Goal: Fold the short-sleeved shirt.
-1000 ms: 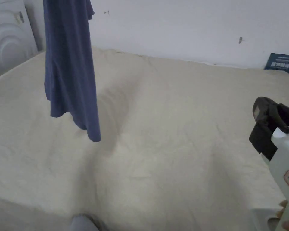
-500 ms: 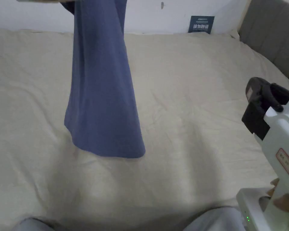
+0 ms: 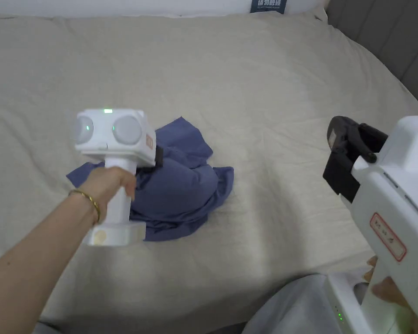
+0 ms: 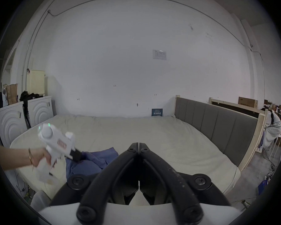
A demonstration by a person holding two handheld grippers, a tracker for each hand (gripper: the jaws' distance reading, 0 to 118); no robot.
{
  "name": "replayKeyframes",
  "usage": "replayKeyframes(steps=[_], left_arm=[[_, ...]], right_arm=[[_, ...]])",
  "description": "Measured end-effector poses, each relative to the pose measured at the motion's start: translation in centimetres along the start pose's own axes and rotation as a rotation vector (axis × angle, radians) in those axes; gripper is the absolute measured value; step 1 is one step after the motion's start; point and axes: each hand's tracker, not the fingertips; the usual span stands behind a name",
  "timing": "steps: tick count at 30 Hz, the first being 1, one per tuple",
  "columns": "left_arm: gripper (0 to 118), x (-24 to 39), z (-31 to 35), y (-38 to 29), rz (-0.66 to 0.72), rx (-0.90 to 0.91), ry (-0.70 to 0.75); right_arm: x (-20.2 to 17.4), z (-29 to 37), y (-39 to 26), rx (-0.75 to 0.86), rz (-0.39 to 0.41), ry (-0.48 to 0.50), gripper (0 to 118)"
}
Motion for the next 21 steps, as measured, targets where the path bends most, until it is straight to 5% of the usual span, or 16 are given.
replayKeyframes(steps=[2, 3, 4, 5, 7, 14, 21], left_arm=[[10, -0.5, -1.1, -0.7, 0.001, -0.043, 0.003], [21, -0.8, -1.3, -0.8, 0.008, -0.036, 0.001], [44, -0.6, -0.9, -1.8, 0.013, -0.024, 0.004], [84, -1.0, -0.8, -1.7, 0.035, -0.029, -0.006], [116, -1.9, 0.5, -1.0, 0.085, 0.006, -0.058], [118, -2.8, 12.9, -1.2, 0.146, 0.572, -0.069], [118, -1.6, 20.2, -7.5, -0.017, 0.99, 0.287]], right_arm=[[0.0, -0.4, -0.3, -0.013, -0.001, 0.003, 1], [-0.1, -0.6, -0.4, -0.018, -0.004, 0.005, 1], [-0.1, -0.7, -0.4, -0.022, -0.007, 0.007, 1], [-0.1, -0.9, -0.5, -0.026, -0.012, 0.01, 1], [-0.2, -1.1, -0.5, -0.025, -0.014, 0.018, 1], [-1.1, -1.7, 0.0, 0.003, 0.002, 0.057, 1], [-2.5, -2.6, 0.7, 0.054, 0.01, 0.071, 1]])
